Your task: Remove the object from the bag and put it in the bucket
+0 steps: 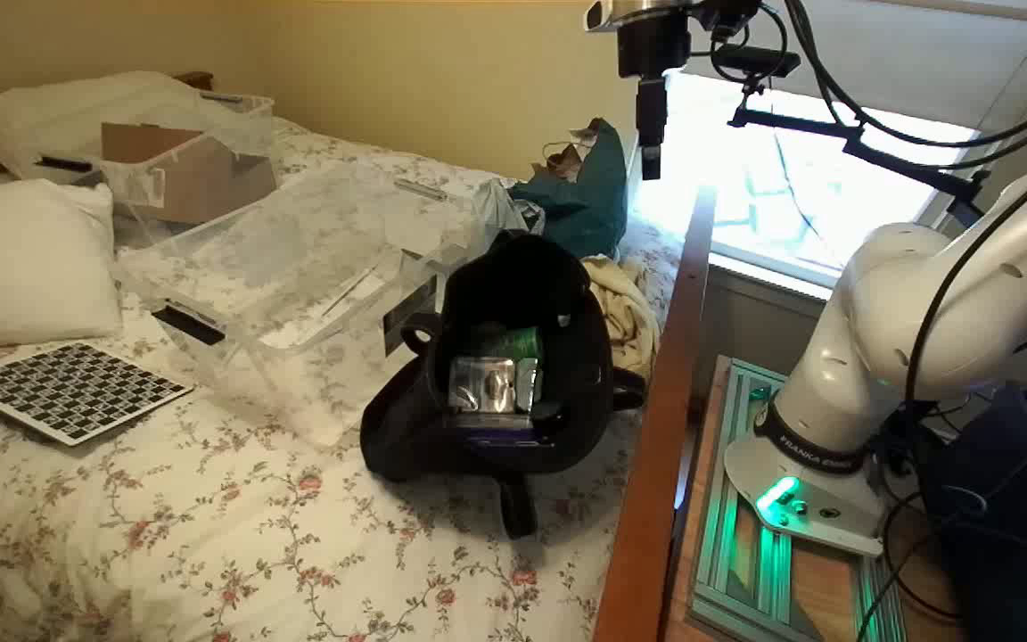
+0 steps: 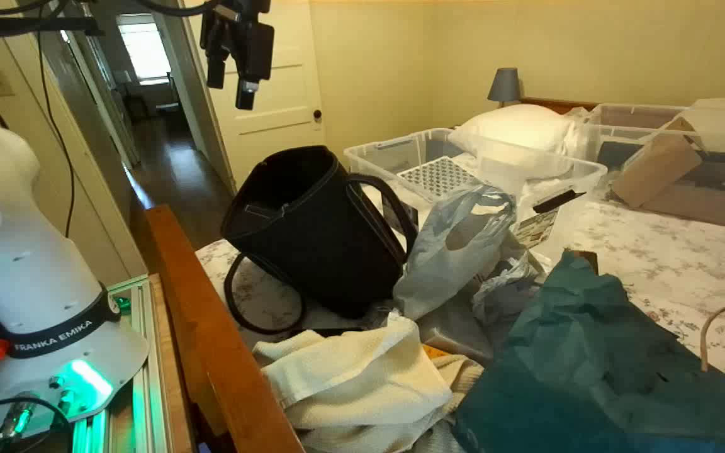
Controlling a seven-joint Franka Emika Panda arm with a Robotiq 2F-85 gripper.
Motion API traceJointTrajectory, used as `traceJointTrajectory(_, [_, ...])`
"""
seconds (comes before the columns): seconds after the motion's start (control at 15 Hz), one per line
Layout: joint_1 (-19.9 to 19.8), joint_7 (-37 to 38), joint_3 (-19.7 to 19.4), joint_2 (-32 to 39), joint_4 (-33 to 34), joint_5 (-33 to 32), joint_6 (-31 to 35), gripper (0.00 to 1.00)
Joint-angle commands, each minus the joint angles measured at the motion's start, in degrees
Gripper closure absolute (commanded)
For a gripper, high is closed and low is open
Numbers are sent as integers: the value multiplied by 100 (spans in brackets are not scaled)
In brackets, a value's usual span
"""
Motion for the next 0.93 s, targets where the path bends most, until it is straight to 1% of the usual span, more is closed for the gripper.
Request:
traceJointTrajectory(0.0, [-111, -42, 88, 15, 11, 32, -11, 0])
traceJointTrajectory(0.47, [-111, -42, 88, 15, 11, 31, -11, 0])
traceJointTrajectory(0.6, [-178, 298, 146, 355, 111, 59, 611, 0])
traceJointTrajectory(0.87, [-242, 558, 410, 867, -18, -549, 2679, 0])
